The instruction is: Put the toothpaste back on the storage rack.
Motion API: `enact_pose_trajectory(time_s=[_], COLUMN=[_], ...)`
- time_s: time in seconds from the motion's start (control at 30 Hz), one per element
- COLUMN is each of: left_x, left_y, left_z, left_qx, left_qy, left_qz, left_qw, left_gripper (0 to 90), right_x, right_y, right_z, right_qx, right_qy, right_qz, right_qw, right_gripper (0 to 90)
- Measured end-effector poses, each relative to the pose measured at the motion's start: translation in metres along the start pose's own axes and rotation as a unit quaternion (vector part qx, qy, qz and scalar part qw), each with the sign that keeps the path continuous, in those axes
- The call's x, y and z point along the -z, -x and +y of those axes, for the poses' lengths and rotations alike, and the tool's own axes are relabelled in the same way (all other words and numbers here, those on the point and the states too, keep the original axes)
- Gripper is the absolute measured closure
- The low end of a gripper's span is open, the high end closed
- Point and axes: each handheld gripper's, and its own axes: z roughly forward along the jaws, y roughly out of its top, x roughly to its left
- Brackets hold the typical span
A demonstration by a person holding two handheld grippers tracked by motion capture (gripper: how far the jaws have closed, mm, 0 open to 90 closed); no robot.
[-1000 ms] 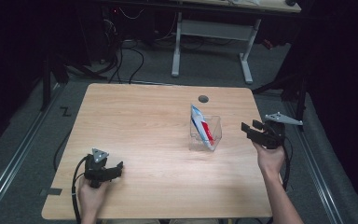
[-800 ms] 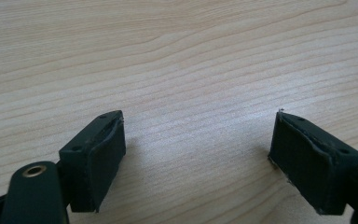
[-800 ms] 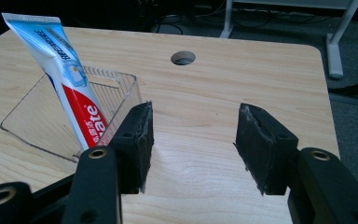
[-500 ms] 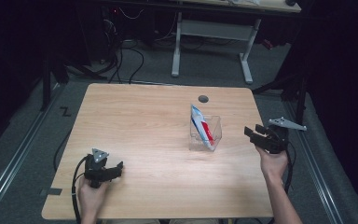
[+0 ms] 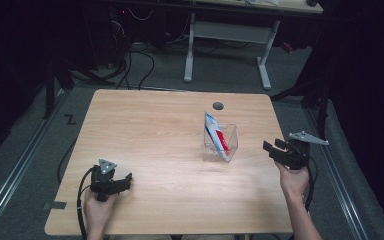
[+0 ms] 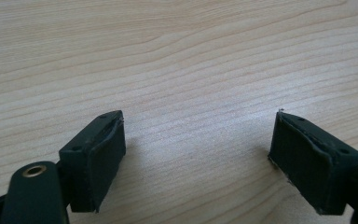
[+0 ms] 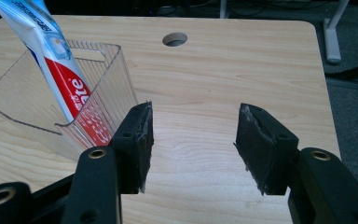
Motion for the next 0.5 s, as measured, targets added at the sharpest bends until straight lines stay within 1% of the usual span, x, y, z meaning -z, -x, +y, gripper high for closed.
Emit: enact_pose_trajectory(time_s=[0.17, 0.2, 0.3, 0.5], left_x=[0.0, 0.0, 0.0, 0.0], left_y=[0.0, 0.0, 0.0, 0.0], left_z=[0.0, 0.0, 0.0, 0.0], left_qx=[0.0, 0.0, 0.0, 0.001], left_qy=[0.0, 0.0, 0.0, 0.0], left_qz=[0.0, 0.0, 0.0, 0.0], left_qw=[1.0, 1.0, 1.0, 1.0], left_gripper=[18.2, 18.2, 18.2, 18.2], right_x=[-0.001, -0.001, -0.002, -0.004], right_y=[0.001, 0.001, 0.001, -0.001], right_z=[-0.005, -0.006, -0.009, -0.015], right_qx=[-0.002, -0.006, -0.003, -0.002], right_qy=[-0.002, -0.004, -0.006, -0.015], right_qz=[0.001, 0.001, 0.0, 0.007], right_qw=[1.0, 1.0, 1.0, 0.9999], right_gripper=[46.1, 46.1, 46.1, 45.6])
